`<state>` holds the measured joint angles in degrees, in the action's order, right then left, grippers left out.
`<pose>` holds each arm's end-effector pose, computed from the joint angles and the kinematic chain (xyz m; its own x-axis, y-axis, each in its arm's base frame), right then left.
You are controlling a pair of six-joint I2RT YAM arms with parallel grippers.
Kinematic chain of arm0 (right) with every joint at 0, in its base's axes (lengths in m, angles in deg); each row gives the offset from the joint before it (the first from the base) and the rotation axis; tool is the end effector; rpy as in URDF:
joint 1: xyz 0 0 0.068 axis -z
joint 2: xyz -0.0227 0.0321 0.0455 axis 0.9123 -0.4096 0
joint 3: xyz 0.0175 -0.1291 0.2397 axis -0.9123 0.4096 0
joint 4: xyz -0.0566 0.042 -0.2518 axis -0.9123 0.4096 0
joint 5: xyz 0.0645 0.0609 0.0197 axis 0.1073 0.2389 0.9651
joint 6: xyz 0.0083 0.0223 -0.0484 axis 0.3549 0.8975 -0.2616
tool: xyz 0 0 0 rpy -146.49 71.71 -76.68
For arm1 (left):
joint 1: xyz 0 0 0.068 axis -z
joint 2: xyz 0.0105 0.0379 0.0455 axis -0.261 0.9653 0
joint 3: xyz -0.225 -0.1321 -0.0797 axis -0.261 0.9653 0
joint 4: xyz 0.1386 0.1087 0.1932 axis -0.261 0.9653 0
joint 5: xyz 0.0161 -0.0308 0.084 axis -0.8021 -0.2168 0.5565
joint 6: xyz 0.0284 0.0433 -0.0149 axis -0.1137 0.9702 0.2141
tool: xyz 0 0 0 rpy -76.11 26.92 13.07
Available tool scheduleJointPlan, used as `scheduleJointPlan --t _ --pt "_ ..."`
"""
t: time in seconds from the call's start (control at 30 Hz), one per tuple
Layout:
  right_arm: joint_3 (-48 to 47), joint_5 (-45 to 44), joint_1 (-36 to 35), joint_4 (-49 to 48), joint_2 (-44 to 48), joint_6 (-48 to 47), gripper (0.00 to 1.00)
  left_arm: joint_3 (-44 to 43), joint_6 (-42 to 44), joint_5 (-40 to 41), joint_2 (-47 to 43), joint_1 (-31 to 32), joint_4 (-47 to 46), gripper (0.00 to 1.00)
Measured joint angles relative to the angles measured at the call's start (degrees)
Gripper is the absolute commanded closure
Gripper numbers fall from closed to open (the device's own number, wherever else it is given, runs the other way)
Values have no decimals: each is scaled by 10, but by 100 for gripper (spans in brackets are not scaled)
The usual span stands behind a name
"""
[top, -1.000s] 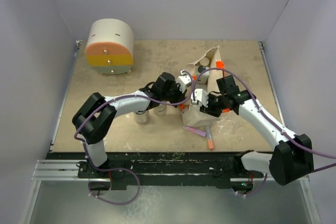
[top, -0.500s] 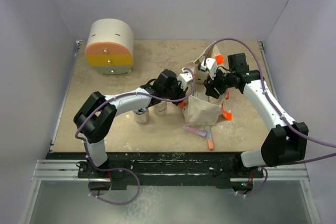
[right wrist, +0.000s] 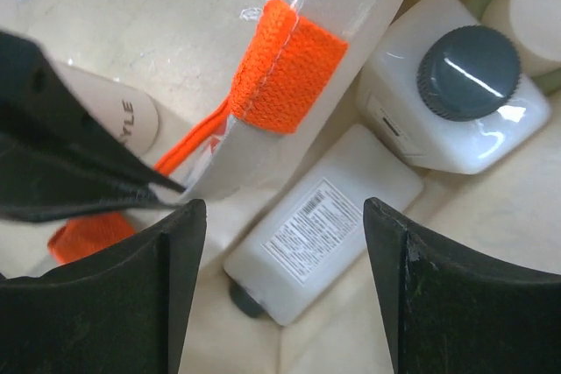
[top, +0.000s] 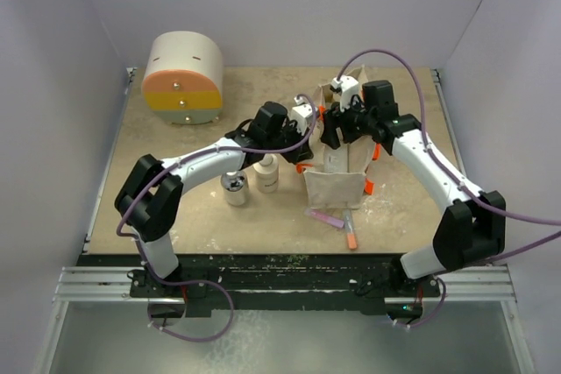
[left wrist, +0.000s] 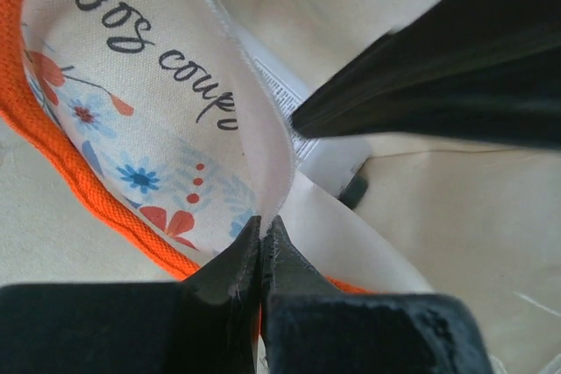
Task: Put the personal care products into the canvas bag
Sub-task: Pick up the care product from the canvas bag.
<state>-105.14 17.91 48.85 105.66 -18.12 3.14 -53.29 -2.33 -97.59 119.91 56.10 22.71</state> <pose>0.3128 0.1084 0.3180 -0.4518 -0.2723 -0.8496 -0.6187 0.7817 0.0785 0.2988 -0.2777 0.2408 -0.5464 0.2736 -0.7915 0.7685 0.5394 -0.3441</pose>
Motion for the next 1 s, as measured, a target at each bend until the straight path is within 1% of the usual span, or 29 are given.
scheduleJointPlan --t 0.13,0.3,0.47,0.63,0.73,1.0 --pt "12 -48 -30 -25 -15 76 26 -5 -21 -5 -12 -6 5 100" --pt "53 -90 -39 -47 -13 135 27 -10 -35 -9 -12 -9 11 100" --pt "104 -111 -39 -66 27 154 28 -16 -44 -12 -12 -9 12 100" --pt "112 -140 -39 -73 64 174 29 -22 -53 -13 -12 -9 13 100" --pt "112 -158 -39 -75 60 189 28 -22 -61 -13 -13 -9 13 100" --pt "113 -190 -38 -78 6 219 24 -22 -77 -18 -30 -17 14 100"
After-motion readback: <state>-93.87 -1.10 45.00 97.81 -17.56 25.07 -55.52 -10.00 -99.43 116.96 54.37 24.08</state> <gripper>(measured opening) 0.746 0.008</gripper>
